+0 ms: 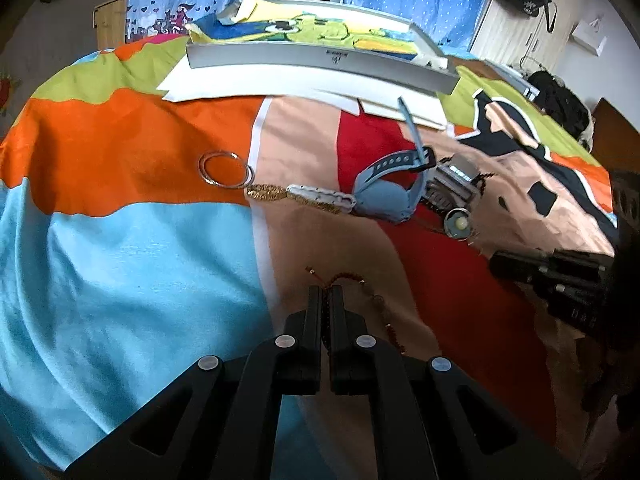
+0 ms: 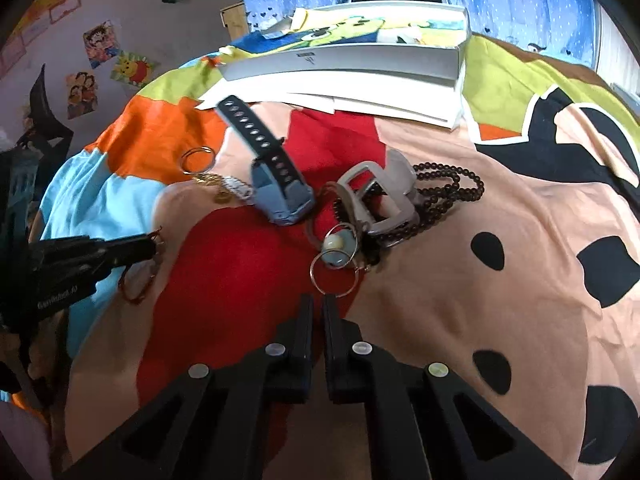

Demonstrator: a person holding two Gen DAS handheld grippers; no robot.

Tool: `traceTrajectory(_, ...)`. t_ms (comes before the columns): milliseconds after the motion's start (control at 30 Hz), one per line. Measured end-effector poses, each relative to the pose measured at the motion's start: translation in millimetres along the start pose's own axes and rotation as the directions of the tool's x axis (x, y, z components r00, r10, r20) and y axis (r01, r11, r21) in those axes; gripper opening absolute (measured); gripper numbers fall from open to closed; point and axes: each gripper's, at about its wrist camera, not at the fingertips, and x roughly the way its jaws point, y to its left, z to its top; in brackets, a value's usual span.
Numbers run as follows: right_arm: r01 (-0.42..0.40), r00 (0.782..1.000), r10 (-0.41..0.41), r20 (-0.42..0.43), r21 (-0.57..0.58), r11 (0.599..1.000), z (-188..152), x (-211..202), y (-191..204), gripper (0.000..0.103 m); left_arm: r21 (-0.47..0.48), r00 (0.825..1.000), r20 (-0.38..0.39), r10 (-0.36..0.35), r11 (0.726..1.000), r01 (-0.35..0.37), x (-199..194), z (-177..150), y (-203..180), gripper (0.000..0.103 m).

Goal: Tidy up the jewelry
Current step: 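Grasp the red beaded bracelet with the left tool while the right tool grasps the silver ring, then carry bracelet and ring into the white tray and open both tools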

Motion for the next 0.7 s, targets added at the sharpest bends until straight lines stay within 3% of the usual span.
traceTrajectory(233,0.056,0.998,-0.057,0.036,0.009,0.998,5,-7,11,0.005,0.017,1.0,0.017,0.0,1.0,0.0,-9,0,-5,0.001)
traceTrajectory(267,0.066,0.998,-0.066,0.025,0.025,0.998,7,-3,8,0.015,0.017,1.0,0.016,0.0,1.0,0.0,-8,0,-5,0.001)
traceTrajectory(300,0.064,0.998,-0.065,0.02,0.04,0.997,9,0,6,0.037,0.016,1.0,0.014,-0.002,1.0,0.002,-7,0,-6,0.001)
traceTrajectory(367,0.049,0.998,-0.051,0.028,0.072,0.996,11,3,1,0.068,0.014,1.0,0.011,-0.005,1.0,0.005,-5,-1,-4,0.001)
traceTrajectory(467,0.027,0.999,-0.03,0.025,0.088,0.996,17,12,-5,0.069,0.011,1.0,0.001,-0.01,1.0,0.01,1,-1,-3,0.001)
traceTrajectory(533,0.018,1.0,-0.019,0.012,0.097,0.995,21,22,-7,0.063,0.01,1.0,-0.006,-0.011,1.0,0.011,5,0,-3,0.001)
traceTrajectory(600,0.024,1.0,-0.023,-0.01,0.105,0.994,25,31,-10,0.041,0.005,1.0,-0.013,-0.014,1.0,0.014,8,0,-2,0.001)
traceTrajectory(700,0.028,0.999,-0.024,-0.026,0.137,0.99,27,38,-15,0.028,0.0,1.0,-0.018,-0.018,1.0,0.018,9,0,-1,0.001)
